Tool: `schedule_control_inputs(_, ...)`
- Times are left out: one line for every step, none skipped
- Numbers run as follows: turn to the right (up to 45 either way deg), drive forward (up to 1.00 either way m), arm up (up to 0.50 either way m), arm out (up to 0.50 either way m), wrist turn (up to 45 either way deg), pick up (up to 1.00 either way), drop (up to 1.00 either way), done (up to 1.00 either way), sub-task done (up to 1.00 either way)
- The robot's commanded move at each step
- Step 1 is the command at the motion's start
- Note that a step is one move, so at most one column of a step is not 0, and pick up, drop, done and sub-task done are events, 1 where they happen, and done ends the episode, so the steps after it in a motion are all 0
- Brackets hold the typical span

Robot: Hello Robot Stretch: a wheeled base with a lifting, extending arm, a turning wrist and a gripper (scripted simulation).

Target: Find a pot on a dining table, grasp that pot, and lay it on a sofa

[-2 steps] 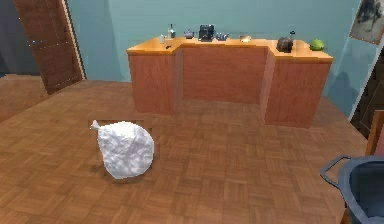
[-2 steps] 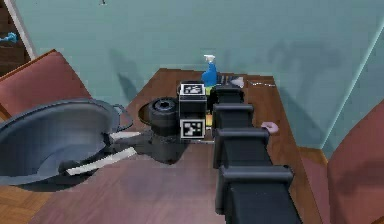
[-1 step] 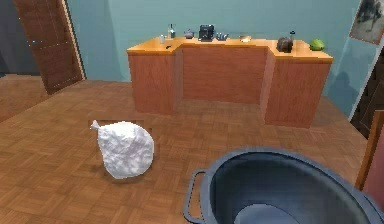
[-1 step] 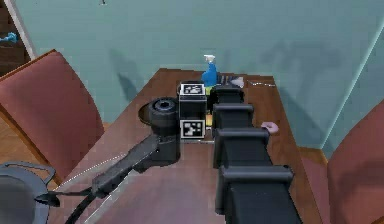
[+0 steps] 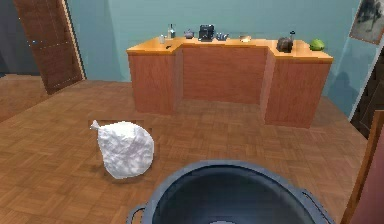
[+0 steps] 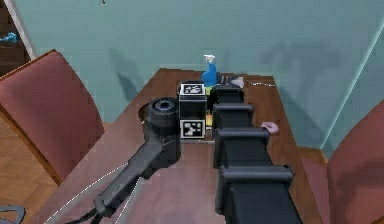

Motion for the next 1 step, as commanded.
schedule_control_inputs(0.0,0.00,0.00,-0.12,0.0,0.00,0.00,0.00,0.00)
